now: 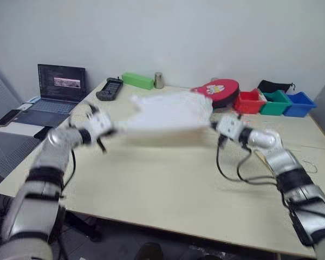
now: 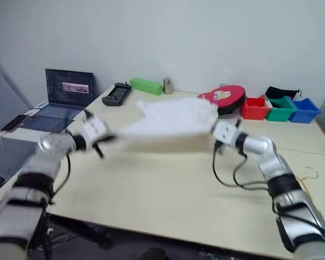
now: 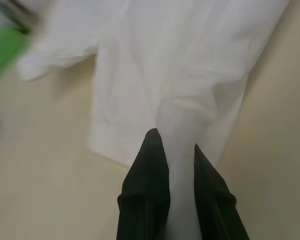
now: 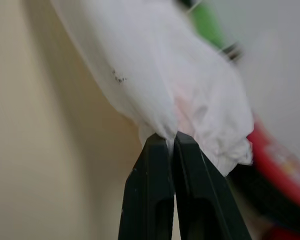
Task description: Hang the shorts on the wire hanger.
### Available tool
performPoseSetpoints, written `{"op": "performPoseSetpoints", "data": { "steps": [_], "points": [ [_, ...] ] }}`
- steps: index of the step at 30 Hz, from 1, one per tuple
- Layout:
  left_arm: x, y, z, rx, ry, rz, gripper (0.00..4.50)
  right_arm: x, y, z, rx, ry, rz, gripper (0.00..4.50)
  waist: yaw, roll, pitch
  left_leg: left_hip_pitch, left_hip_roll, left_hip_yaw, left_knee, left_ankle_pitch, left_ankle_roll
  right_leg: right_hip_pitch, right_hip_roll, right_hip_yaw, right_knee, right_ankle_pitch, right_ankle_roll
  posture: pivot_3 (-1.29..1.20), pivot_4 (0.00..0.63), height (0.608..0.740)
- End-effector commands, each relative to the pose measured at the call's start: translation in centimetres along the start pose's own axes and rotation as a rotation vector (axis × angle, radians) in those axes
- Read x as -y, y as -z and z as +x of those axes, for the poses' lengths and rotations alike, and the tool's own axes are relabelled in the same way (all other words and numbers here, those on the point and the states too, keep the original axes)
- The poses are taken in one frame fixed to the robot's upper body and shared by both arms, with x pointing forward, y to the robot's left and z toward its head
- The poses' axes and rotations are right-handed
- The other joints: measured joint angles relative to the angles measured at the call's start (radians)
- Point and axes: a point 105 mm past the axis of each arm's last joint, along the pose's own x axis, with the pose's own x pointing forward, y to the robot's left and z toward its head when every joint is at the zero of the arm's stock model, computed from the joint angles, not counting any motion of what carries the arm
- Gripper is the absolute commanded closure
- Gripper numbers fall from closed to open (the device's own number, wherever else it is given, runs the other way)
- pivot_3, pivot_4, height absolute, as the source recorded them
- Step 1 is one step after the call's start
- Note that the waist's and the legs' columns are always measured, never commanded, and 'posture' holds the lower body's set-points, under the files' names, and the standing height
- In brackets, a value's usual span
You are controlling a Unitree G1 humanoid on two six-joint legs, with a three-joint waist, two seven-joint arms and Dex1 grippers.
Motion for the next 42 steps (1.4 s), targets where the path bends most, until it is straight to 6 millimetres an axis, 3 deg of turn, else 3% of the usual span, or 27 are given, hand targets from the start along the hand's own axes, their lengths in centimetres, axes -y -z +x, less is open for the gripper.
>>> {"op": "performPoseSetpoints", "data": {
  "steps": [1,5,10,17,24,32,38,42],
  "points": [
    [2.6,-2.2,-1.9,0.015,0.153,0.121,4.46,-3.1,-0.2,-2.7,-0.055,-0.201,-0.006,4.50,0.001,0.000,0.000,0.000,0.000,-0.002,0.000,-0.001,0.002,0.000,0.000,-0.003,0.000,-0.001,-0.001,0.42,0.000,0.740],
    [5.2,-1.8,-1.7,-0.014,0.229,0.144,4.46,-5.9,0.7,-4.4,-0.141,-0.335,0.048,4.50,0.004,0.007,-0.004,0.003,-0.001,-0.010,-0.001,-0.004,0.008,0.004,0.000,-0.007,0.001,-0.003,-0.003,0.41,0.000,0.740],
    [8.3,-1.6,-1.8,-0.047,0.375,0.197,4.46,-8.9,0.4,-6.5,-0.191,-0.507,0.130,4.50,0.000,0.008,-0.003,0.016,0.000,-0.013,-0.001,-0.005,0.011,0.017,0.004,-0.009,0.000,-0.005,-0.007,0.39,0.000,0.740],
    [11.7,-1.6,-3.2,-0.085,0.590,0.190,4.46,-11.2,-0.2,-7.7,-0.213,-0.582,0.204,4.50,-0.002,0.008,-0.003,0.018,0.000,-0.015,-0.001,-0.008,0.016,0.020,0.005,-0.010,-0.001,-0.008,-0.008,0.37,0.000,0.740],
    [12.0,-1.7,-3.5,-0.117,0.663,0.218,4.46,-14.4,-1.4,-9.9,-0.222,-0.732,0.280,4.50,-0.002,0.009,-0.003,0.018,0.000,-0.017,-0.001,-0.008,0.016,0.021,0.005,-0.011,-0.001,-0.008,-0.008,0.34,0.000,0.740],
    [11.5,-1.7,-3.1,-0.120,0.672,0.232,4.46,-14.4,-1.4,-9.8,-0.239,-0.700,0.374,4.50,-0.017,0.008,-0.003,0.018,0.000,-0.019,-0.001,-0.008,0.016,0.021,0.005,-0.012,-0.001,-0.008,-0.009,0.32,0.000,0.740],
    [10.9,-2.3,-3.6,-0.102,0.686,0.229,3.22,-13.4,-2.2,-10.3,-0.217,-0.663,0.422,3.07,-0.031,0.008,-0.003,0.018,0.000,-0.019,-0.001,-0.008,0.016,0.021,0.005,-0.012,0.000,-0.008,-0.009,0.30,0.000,0.740],
    [10.9,-3.9,-4.8,-0.062,0.753,0.215,2.36,-11.8,-4.7,-11.2,-0.142,-0.634,0.459,2.11,-0.045,0.009,-0.003,0.018,0.000,-0.020,-0.001,-0.008,0.016,0.021,0.005,-0.013,0.000,-0.008,-0.009,0.28,0.000,0.740]
  ]
}}
